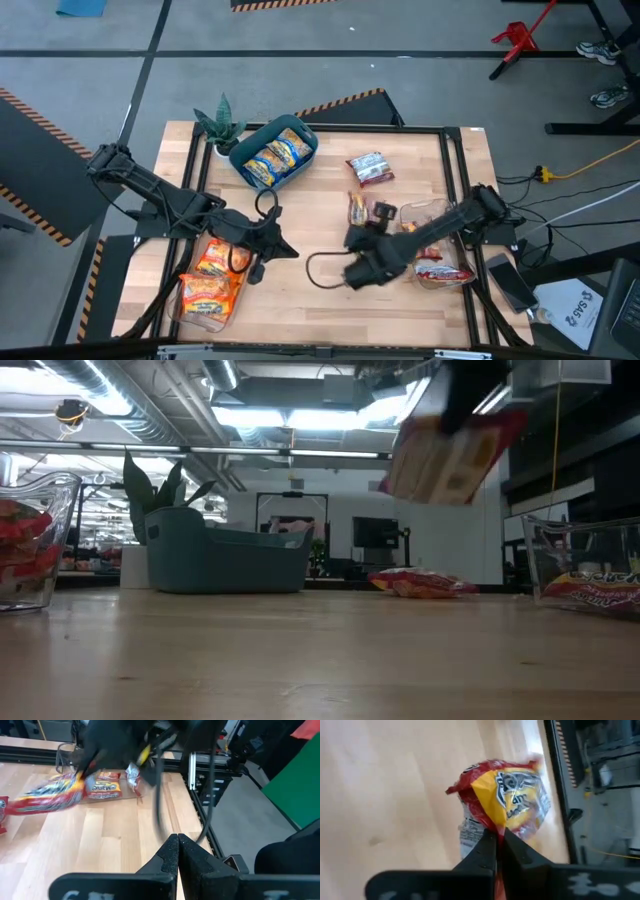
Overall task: Sort Maruchan noodles
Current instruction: Put the red noodle pack into the right transparent bin
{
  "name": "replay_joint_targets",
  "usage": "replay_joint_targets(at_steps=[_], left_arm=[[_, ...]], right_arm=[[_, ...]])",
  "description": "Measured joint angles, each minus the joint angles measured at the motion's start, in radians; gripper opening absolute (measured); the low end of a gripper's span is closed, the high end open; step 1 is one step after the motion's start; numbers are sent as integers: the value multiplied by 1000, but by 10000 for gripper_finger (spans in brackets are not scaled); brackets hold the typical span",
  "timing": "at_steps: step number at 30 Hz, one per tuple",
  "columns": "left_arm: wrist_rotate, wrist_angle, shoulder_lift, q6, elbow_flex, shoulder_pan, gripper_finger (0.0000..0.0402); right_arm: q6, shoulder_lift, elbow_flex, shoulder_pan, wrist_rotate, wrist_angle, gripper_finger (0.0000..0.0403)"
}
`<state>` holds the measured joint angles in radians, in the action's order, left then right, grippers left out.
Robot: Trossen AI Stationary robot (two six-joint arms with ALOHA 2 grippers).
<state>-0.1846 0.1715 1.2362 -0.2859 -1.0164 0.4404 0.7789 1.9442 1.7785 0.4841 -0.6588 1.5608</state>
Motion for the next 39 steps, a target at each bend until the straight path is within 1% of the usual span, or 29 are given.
replay_joint_targets(at_steps=[2, 7, 12, 15, 17, 26, 37, 39], left_arm=[[-4, 0, 0, 0, 0, 4, 0], [-7, 4, 0, 4, 0, 14, 0], [-9, 3, 0, 5, 0, 14, 0], [-16, 3, 0, 8, 0, 14, 0], [-16, 1, 0, 8, 0, 14, 0], [-43, 0, 0, 8, 0, 14, 0], [-43, 0, 0, 9, 0, 11, 0], [-43, 0, 0, 9, 0, 11, 0]], right_arm=[[72, -31, -2, 34, 10, 12, 1], [258, -119, -88, 138, 30, 7, 1], [401, -193, -209, 222, 86, 9, 1], [478, -231, -277, 258, 78, 9, 1], [508, -253, -306, 274, 91, 11, 1], [518, -360, -350, 290, 116, 11, 0], [496, -542, -352, 288, 76, 11, 0], [495, -567, -352, 288, 83, 11, 0]])
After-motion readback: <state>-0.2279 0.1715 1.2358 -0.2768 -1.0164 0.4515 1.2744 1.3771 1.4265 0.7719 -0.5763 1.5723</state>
